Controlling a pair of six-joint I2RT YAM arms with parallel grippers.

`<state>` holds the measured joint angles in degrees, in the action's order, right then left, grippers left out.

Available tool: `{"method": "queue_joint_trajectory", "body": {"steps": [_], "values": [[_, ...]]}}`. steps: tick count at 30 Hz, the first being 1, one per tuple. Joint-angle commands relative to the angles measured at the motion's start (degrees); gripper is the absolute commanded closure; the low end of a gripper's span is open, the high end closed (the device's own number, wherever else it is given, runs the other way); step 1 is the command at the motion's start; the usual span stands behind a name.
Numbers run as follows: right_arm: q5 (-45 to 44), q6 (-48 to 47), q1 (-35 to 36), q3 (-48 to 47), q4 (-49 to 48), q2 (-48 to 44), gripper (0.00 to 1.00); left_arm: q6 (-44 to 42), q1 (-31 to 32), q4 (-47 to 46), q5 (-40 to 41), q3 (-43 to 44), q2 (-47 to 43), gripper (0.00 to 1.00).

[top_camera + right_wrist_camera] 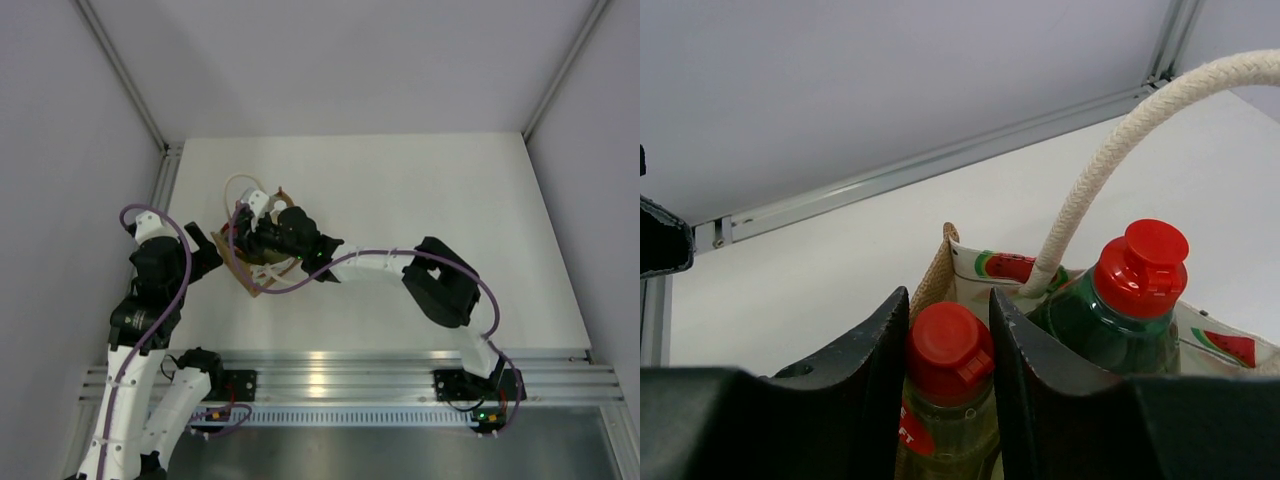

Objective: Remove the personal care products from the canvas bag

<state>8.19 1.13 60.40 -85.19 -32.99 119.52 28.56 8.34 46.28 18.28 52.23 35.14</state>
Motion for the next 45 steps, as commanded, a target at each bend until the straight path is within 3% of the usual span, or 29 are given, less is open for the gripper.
{"method": "queue_joint_trajectory", "body": {"steps": [1,28,45], "values": [[-2.21,-0.6,1.39,-3.13,-0.26,-4.21,1.0,-0.17,0.01,-2.86,-0.09,-0.46,-0.42,0.02],[-3.0,-4.81,1.47,-8.85,5.92,-10.8,1.0,0.18,0.01,-2.86,0.88,-0.46,-1.21,0.02],[-4.67,-7.63,1.3,-17.73,12.86,-12.56,1.0,0.36,0.01,-2.78,1.58,-0.46,-1.91,0.02]]}}
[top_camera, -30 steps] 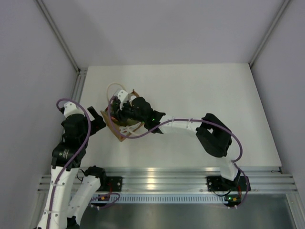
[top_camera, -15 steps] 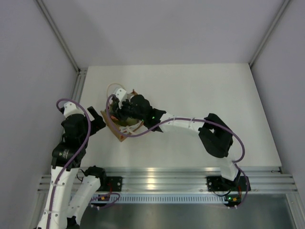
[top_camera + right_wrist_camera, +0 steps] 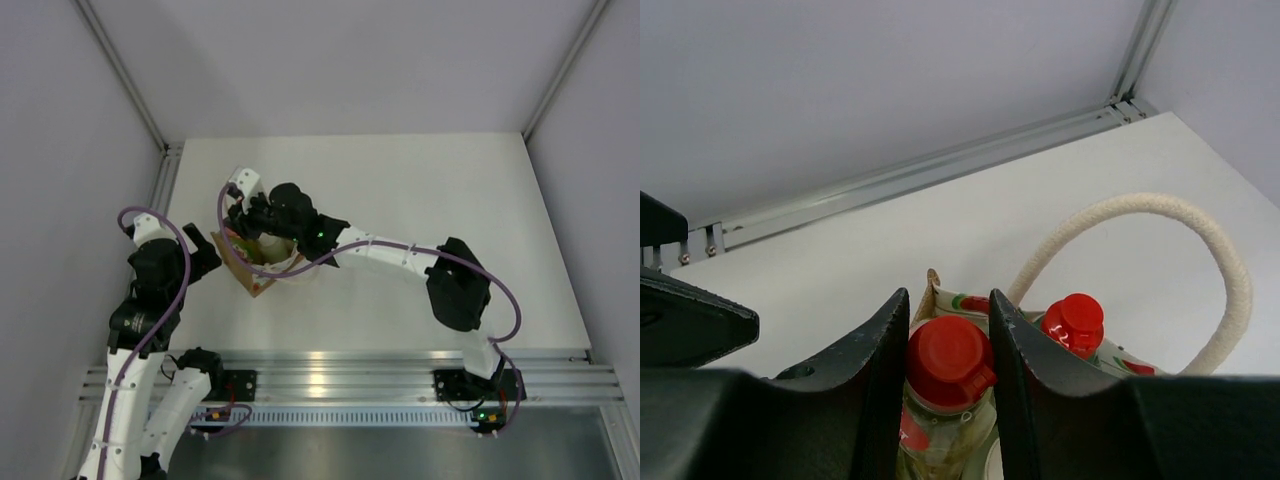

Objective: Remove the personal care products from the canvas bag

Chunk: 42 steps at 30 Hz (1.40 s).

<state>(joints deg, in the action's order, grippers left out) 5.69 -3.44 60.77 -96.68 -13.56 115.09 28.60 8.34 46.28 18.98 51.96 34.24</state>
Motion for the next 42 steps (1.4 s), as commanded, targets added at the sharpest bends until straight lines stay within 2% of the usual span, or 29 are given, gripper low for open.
{"method": "queue_joint_trajectory", "body": {"steps": [1,8,14,24,29,32,35,38,42], "values": [[-3.14,-3.58,0.93,-7.19,-5.26,-8.3,1.0,0.4,0.01,-2.78,0.88,-0.2,-1.02,0.02],[-3.85,-2.27,-0.74,-14.32,3.97,-9.88,1.0,0.49,0.01,-2.78,1.23,-0.2,-1.63,0.02],[-1.12,0.1,-3.55,-16.25,6.62,-12.43,1.0,0.4,0.01,-2.78,1.14,-0.29,-1.63,0.02],[-4.73,-1.3,-9.17,-17.14,11.71,-17.17,1.0,0.4,0.01,-2.78,0.88,-0.2,-1.37,0.02],[-7.45,-1.22,-14.18,-11.96,11.8,-20.51,1.0,0.4,0.01,-2.78,0.62,-0.2,-1.28,0.02],[-9.47,-1.83,-16.65,-5.48,9.79,-22.18,1.0,0.32,0.01,-2.86,0.53,-0.2,-1.37,0.02],[-10.08,-0.87,-19.28,0.95,3.83,-24.55,1.0,0.32,0.01,-2.78,0.53,-0.2,-1.28,0.02],[-11.31,0.09,-21.57,12.0,-4.17,-27.19,1.0,0.32,0.01,-2.86,0.44,-0.2,-1.19,0.02],[-11.84,1.68,-25.17,19.31,-10.86,-27.99,1.0,0.23,0.01,-2.78,0.44,-0.2,-1.11,0.02]]}}
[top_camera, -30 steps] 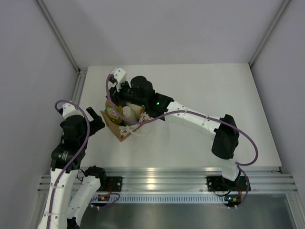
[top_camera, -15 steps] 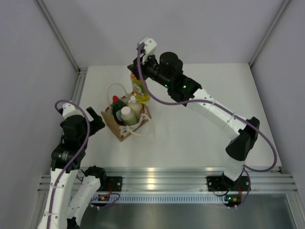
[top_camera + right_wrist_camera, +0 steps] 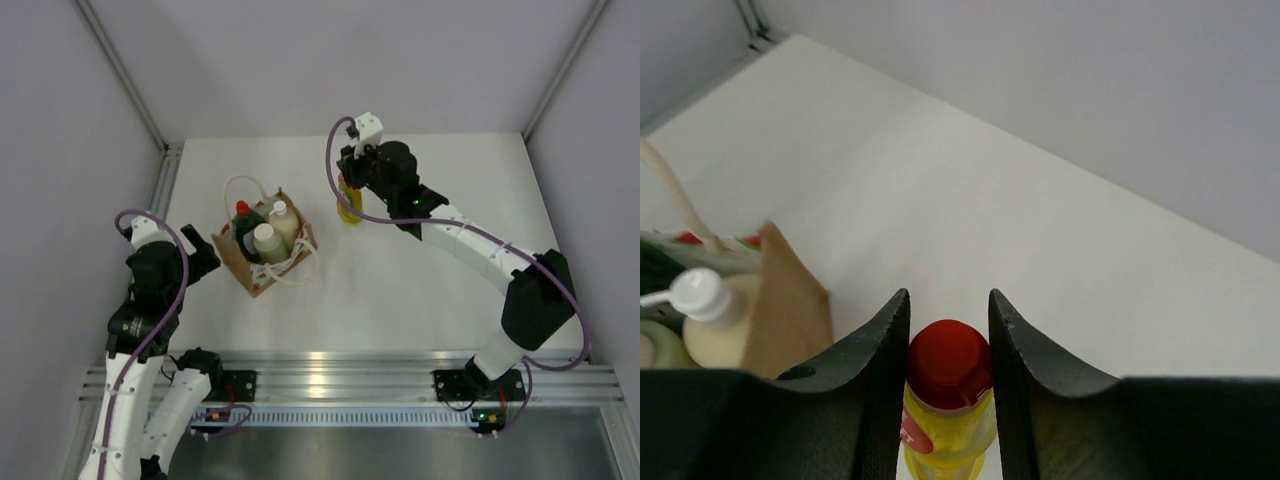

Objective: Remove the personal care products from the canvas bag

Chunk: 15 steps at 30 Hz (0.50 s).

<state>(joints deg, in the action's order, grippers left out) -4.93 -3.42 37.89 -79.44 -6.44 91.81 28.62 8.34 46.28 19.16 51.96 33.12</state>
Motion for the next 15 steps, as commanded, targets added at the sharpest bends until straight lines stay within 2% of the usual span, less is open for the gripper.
{"method": "queue_joint_trajectory", "body": {"steps": [1,8,15], "values": [[-1.48,1.84,-2.73,3.14,-18.95,-4.71,1.0,0.21,0.01,-2.78,0.18,-0.2,0.01,0.02],[-2.45,2.36,-4.31,13.85,-26.34,-4.88,1.0,0.21,0.01,-2.78,0.18,-0.2,0.01,0.02],[-2.89,5.96,-6.07,19.67,-32.41,-4.28,1.0,0.21,0.01,-2.78,0.09,-0.29,0.1,0.02]]}}
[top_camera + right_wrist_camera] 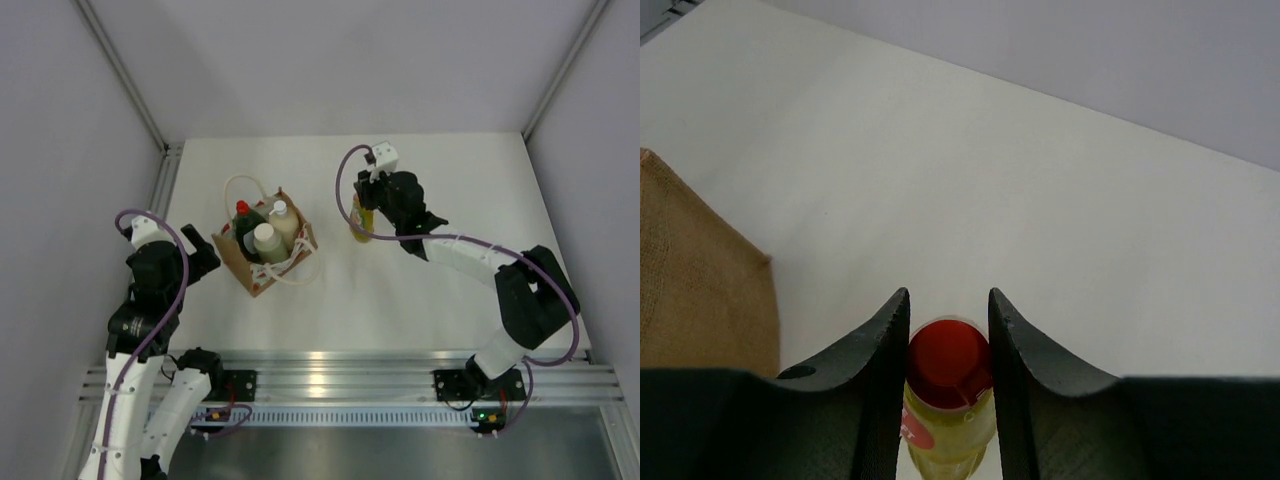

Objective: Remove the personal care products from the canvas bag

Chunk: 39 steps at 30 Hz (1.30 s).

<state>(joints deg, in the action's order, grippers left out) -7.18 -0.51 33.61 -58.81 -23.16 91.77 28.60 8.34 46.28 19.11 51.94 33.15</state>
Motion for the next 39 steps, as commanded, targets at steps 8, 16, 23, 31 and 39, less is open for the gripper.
{"method": "queue_joint_trajectory", "body": {"steps": [8,16,23,31,39], "values": [[-0.38,4.73,-2.67,3.16,-18.41,-4.14,0.54,0.14,0.01,-2.78,-0.04,-0.26,0.16,0.02],[1.82,4.12,-2.75,1.42,-13.68,-7.83,0.18,0.23,0.01,-2.86,-0.22,-0.18,0.43,0.02],[13.23,4.56,0.75,-1.13,-8.23,-12.13,0.19,1.54,0.01,-2.78,-3.1,0.88,4.82,0.02],[26.15,0.95,9.37,-7.45,-4.62,-8.02,0.21,9.8,0.01,-5.58,-8.92,0.09,14.48,0.02],[32.14,-2.39,13.77,-16.68,-1.2,4.28,0.22,19.56,0.1,-16.73,-11.91,-6.49,19.76,0.02]]}}
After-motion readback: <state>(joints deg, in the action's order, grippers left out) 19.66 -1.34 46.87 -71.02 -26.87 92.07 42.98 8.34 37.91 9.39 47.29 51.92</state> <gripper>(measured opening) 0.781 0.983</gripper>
